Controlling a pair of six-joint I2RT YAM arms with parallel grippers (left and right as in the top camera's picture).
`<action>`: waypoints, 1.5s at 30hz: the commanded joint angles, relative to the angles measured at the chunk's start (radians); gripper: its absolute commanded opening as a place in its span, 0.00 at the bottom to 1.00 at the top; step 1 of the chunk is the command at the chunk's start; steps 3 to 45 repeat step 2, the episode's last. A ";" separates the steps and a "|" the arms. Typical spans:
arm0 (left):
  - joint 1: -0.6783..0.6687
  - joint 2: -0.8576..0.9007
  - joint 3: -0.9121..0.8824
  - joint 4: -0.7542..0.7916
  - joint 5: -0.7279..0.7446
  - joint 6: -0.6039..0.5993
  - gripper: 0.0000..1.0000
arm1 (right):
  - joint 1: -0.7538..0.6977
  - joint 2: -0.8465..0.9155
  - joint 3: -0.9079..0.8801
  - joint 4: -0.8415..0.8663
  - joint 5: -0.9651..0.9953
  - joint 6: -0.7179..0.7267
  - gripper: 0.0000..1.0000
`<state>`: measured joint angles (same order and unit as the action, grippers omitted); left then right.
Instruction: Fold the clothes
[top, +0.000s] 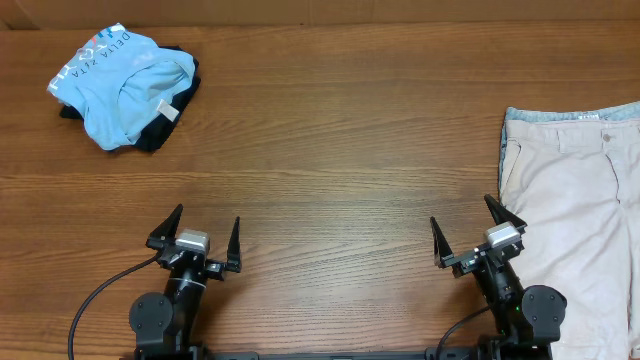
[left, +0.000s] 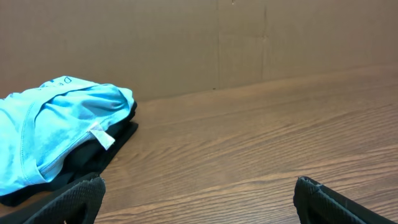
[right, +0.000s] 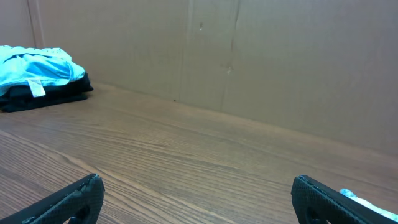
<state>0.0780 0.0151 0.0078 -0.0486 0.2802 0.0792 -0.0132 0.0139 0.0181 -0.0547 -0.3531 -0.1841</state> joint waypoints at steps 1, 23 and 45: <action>-0.008 -0.011 -0.003 0.000 0.005 -0.016 1.00 | -0.003 -0.011 -0.010 0.001 -0.005 0.000 1.00; -0.008 -0.011 -0.003 0.000 0.005 -0.016 1.00 | -0.003 -0.011 -0.010 0.001 -0.005 0.000 1.00; -0.008 -0.011 -0.003 0.000 0.005 -0.016 1.00 | -0.003 -0.011 -0.010 0.001 -0.005 0.000 1.00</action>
